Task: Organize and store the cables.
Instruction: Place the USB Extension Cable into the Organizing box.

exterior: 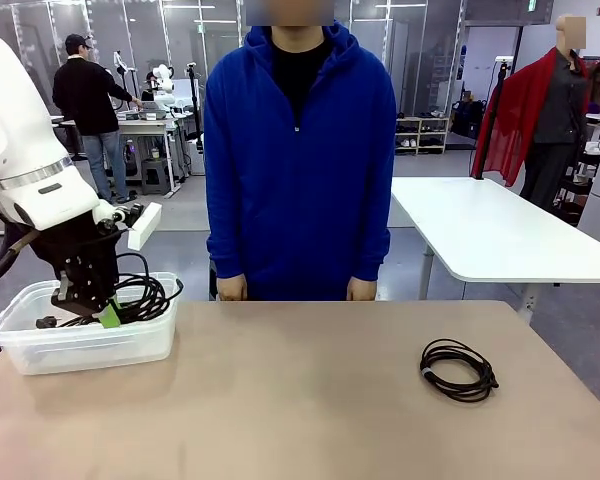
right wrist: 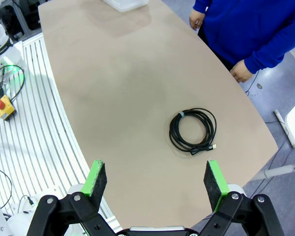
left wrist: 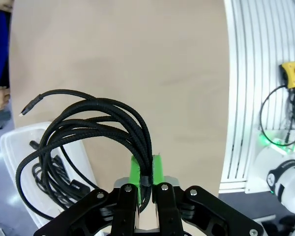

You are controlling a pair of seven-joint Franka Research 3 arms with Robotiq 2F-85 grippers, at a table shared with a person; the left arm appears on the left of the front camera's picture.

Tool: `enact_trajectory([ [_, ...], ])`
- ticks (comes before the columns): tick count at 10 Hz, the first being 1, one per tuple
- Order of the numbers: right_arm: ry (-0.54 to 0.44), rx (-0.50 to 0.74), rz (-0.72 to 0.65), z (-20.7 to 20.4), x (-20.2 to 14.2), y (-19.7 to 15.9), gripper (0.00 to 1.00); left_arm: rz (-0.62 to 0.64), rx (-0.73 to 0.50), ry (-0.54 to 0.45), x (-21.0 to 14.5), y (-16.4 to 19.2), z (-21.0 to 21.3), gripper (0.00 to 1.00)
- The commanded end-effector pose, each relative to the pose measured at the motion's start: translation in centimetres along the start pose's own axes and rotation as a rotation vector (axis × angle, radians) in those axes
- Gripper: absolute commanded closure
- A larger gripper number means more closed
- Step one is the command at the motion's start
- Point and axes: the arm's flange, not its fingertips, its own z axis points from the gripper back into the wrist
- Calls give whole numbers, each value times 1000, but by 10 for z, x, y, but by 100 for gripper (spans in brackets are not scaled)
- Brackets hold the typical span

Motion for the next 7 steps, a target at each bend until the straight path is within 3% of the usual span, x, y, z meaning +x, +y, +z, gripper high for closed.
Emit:
enact_trajectory([
  [1, 0, 0, 1, 0, -1, 0, 0, 0, 53, 1, -15, 23, 10, 89],
  [7, 0, 0, 1, 0, -1, 0, 0, 125, 36, -8, -92, 115, 23, 89],
])
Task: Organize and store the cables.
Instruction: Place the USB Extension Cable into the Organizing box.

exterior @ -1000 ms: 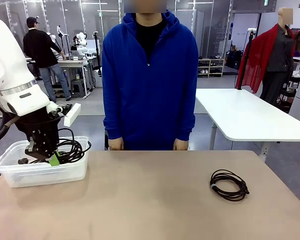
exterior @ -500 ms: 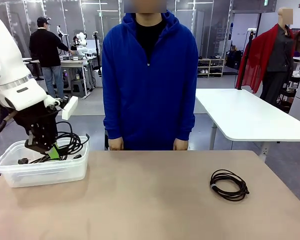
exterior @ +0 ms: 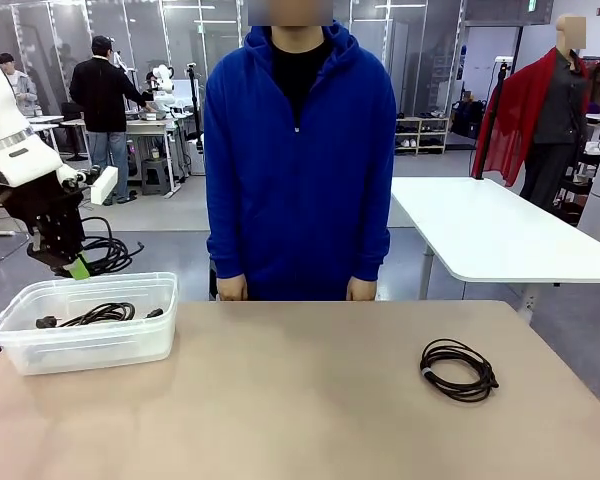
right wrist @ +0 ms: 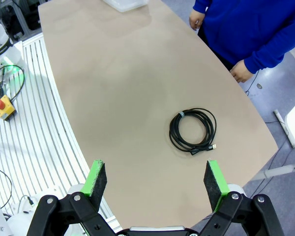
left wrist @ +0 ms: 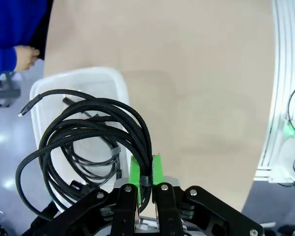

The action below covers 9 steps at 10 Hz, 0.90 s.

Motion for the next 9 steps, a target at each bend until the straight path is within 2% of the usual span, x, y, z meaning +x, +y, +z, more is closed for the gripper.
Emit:
enact_trajectory([
  [1, 0, 0, 1, 0, -1, 0, 0, 60, -10, 4, -5, 26, 3, 89],
  [4, 0, 0, 1, 0, -1, 0, 0, 117, -78, -83, -35, 70, -7, 89],
  [7, 0, 0, 1, 0, -1, 0, 0, 286, -88, -67, -65, 109, -32, 89],
  [9, 0, 0, 1, 0, -1, 0, 0, 332, -117, -58, -75, 127, -56, 89],
])
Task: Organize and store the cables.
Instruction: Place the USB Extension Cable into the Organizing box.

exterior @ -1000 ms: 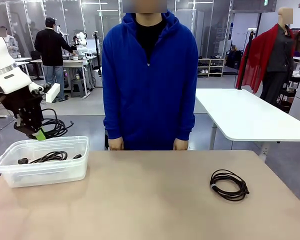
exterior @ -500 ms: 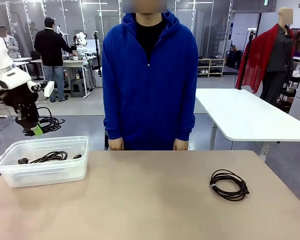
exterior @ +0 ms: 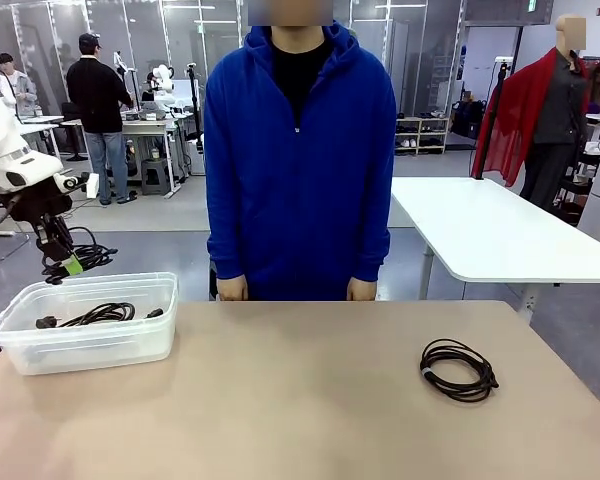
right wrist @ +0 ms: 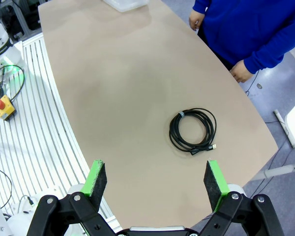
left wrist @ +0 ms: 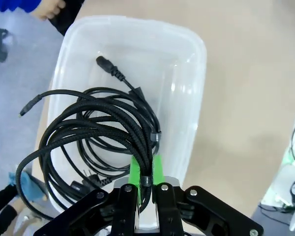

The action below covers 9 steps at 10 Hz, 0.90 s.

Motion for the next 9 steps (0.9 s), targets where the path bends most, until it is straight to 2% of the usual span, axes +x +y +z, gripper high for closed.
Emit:
enact_trajectory([
  [1, 0, 0, 1, 0, -1, 0, 0, 59, -47, 17, 6, 6, -1, 89],
  [5, 0, 0, 1, 0, -1, 0, 0, 137, -65, 69, -6, 23, -42, 89],
  [9, 0, 0, 1, 0, -1, 0, 0, 196, -108, 15, -17, 43, -70, 89],
])
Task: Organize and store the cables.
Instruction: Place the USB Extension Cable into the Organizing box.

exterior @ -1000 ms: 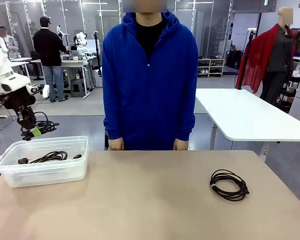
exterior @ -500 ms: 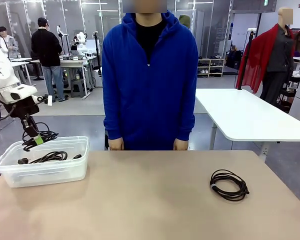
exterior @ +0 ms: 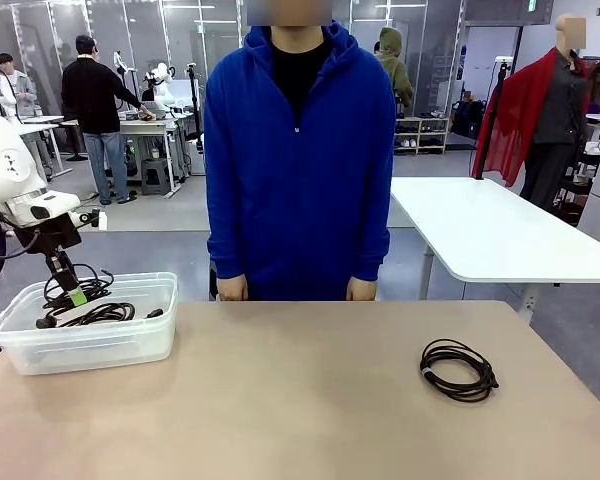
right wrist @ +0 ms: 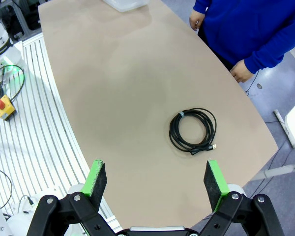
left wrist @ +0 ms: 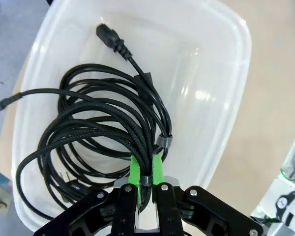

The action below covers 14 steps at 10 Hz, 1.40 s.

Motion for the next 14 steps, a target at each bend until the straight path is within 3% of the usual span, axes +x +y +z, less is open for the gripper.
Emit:
enact_trajectory([
  [1, 0, 0, 1, 0, -1, 0, 0, 32, -10, -36, 6, 10, -1, 89],
  [2, 0, 0, 1, 0, -1, 0, 0, 43, -10, -26, 6, 9, -2, 89],
  [3, 0, 0, 1, 0, -1, 0, 0, 59, -20, -7, 6, 10, -4, 81],
  [12, 0, 0, 1, 0, -1, 0, 0, 58, -11, -3, 4, 9, -5, 2],
  [14, 0, 0, 1, 0, -1, 0, 0, 57, -10, -10, 3, 9, -5, 0],
])
